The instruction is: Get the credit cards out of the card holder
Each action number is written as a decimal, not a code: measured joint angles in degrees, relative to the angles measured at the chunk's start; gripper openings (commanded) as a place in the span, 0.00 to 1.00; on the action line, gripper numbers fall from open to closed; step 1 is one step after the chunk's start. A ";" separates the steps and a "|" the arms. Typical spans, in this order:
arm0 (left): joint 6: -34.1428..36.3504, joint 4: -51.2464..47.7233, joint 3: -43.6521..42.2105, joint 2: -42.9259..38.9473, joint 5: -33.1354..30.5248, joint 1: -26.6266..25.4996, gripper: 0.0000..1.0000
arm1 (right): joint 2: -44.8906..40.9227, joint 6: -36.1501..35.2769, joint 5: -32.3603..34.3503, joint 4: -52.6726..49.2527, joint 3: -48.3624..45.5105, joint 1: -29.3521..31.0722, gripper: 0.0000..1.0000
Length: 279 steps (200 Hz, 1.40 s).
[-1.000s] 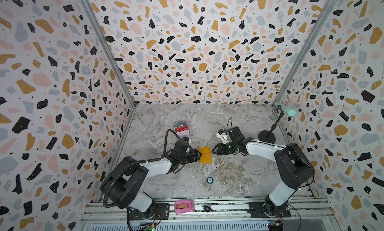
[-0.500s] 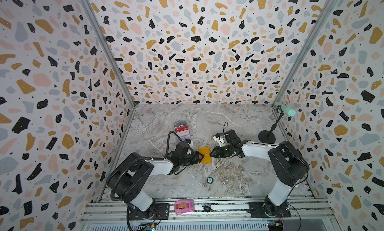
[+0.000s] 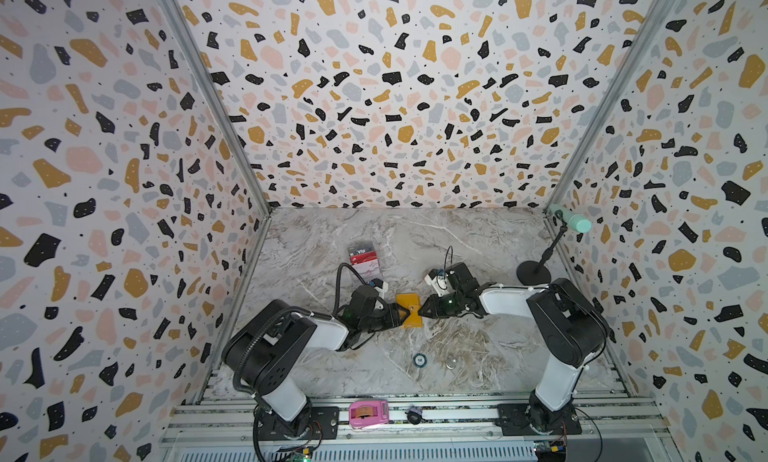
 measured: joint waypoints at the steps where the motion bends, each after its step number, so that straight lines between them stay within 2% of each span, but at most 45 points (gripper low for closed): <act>1: 0.00 0.04 0.00 0.00 0.00 0.00 0.57 | 0.00 0.02 -0.02 0.07 -0.02 0.00 0.18; 32: -0.92 2.47 -0.44 0.96 1.81 0.00 0.56 | 0.15 1.36 -0.79 3.06 -1.31 -0.02 0.17; 88: -3.93 5.46 -1.20 2.45 4.22 0.00 0.40 | 0.98 3.63 -3.41 8.35 -3.30 -0.11 0.15; 197: -3.30 4.74 -1.07 1.99 4.57 0.00 0.23 | 0.94 4.11 -2.95 9.35 -3.89 -0.11 0.15; 218: -2.23 3.28 -0.44 1.27 4.42 0.00 0.19 | -0.24 4.04 -1.22 9.35 -4.63 0.09 0.18; 279: 2.56 -2.86 1.14 -2.54 3.34 -0.13 0.12 | -10.62 2.58 5.40 5.46 -4.52 0.39 0.37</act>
